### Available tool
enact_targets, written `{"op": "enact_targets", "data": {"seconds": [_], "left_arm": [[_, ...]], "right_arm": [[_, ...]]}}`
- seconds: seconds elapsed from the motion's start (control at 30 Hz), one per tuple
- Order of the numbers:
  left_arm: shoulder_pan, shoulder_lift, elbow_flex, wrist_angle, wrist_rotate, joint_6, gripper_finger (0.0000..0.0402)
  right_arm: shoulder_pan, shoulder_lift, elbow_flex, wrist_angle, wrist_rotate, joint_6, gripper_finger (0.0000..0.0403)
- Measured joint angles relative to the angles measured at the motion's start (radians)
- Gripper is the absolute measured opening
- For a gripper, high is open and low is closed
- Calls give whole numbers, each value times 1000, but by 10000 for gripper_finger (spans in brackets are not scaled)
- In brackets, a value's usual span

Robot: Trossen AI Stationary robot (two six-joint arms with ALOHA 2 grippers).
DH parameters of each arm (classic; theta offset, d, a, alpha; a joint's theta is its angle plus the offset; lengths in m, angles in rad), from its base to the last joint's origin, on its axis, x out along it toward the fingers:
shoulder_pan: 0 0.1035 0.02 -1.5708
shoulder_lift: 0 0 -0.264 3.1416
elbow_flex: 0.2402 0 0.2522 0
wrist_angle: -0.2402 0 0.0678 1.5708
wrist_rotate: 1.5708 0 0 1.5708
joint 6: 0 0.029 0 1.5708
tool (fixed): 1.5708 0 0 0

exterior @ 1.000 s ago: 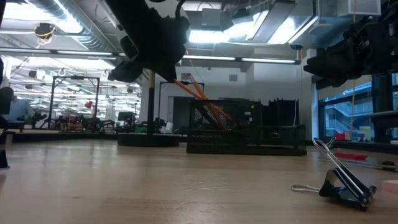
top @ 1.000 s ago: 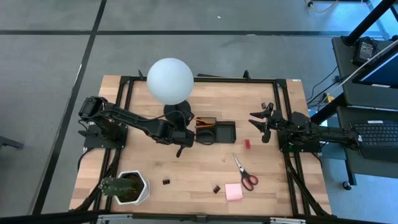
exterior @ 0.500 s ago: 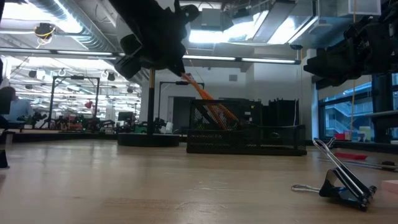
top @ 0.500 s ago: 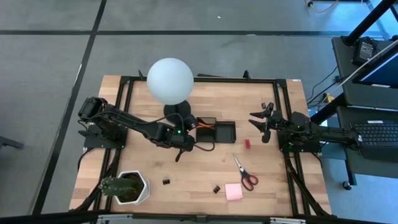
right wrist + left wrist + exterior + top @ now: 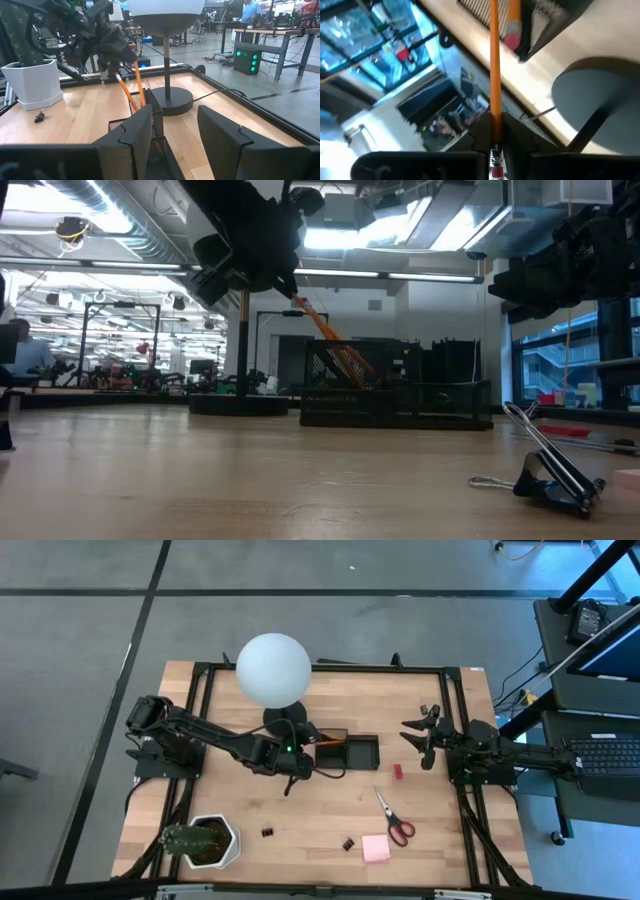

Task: Pick and place office supplies into organizer
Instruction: Put the orange pencil into the black desk organizer

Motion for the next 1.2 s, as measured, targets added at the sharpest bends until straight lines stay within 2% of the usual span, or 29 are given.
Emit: {"op": "enact_targets", "data": {"seconds": [0.1, 0.23, 0.43, 0.67, 0.87, 1.2], "left_arm": [[9, 0, 0, 0, 1, 0, 25], [12, 10, 0, 6, 59, 45, 25], [16, 51, 0, 47, 54, 106, 26], [16, 93, 0, 60, 49, 124, 62], [16, 73, 0, 103, 93, -11, 95], [12, -17, 0, 106, 309, -305, 126]], "right_arm": [[0, 0, 0, 0, 0, 0, 162], [0, 0, 0, 0, 0, 0, 162], [0, 0, 0, 0, 1, 0, 162], [0, 1, 0, 0, 0, -1, 162], [0, 6, 0, -1, 0, -2, 162], [0, 10, 0, 0, 0, -1, 162]]}}
